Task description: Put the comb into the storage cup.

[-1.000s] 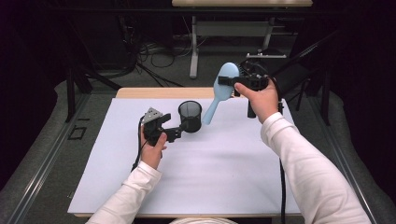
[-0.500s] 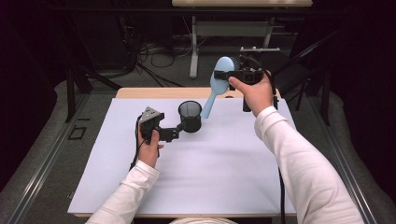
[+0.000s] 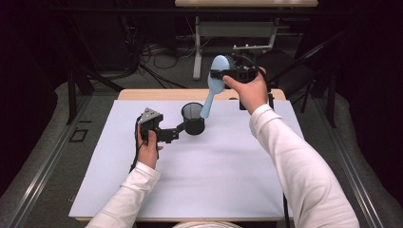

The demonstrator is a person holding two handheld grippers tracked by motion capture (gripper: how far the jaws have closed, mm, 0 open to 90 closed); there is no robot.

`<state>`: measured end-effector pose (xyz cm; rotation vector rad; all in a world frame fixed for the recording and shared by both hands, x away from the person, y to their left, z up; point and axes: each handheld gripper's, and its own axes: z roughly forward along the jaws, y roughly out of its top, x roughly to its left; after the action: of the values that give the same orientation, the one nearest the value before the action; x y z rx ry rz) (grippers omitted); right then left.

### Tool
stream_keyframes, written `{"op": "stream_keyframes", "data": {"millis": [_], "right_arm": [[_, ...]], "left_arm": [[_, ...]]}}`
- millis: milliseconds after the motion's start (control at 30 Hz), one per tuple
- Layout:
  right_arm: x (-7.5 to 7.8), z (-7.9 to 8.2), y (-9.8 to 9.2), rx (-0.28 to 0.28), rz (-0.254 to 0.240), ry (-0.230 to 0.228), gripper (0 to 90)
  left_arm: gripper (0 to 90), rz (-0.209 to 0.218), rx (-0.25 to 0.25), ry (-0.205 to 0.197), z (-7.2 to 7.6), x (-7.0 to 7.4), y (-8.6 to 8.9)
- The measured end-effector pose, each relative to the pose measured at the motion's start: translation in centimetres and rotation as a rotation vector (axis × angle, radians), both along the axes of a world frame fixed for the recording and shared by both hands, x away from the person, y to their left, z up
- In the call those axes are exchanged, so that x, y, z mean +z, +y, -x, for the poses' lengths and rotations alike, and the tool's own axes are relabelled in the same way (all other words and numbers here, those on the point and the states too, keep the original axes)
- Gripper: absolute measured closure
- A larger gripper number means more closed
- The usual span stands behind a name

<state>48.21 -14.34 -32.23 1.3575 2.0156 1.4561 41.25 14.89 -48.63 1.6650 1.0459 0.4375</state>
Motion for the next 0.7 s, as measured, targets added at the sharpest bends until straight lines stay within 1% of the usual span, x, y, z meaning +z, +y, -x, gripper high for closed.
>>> {"op": "stream_keyframes", "data": {"millis": [133,267,467,567,700], "right_arm": [[0.3,-0.4,0.3,-0.015,-0.006,-0.015,46.7],[0.3,-0.8,0.6,-0.034,0.017,-0.034,46.7],[-0.1,-1.6,0.7,-0.068,0.015,-0.034,46.7],[-0.2,-1.9,0.9,-0.088,0.03,-0.042,46.7],[-0.3,-2.2,1.3,-0.098,0.053,-0.057,46.7]], "left_arm": [[0.5,0.006,0.003,0.003,-0.1,0.1,0.4],[0.5,0.012,0.011,0.006,-0.2,0.1,0.6],[0.5,0.011,0.018,0.006,-0.3,0.1,0.9],[0.5,0.009,0.02,0.008,-0.4,0.0,0.9],[0.5,0.01,0.019,0.01,-0.4,0.0,0.9]]}}
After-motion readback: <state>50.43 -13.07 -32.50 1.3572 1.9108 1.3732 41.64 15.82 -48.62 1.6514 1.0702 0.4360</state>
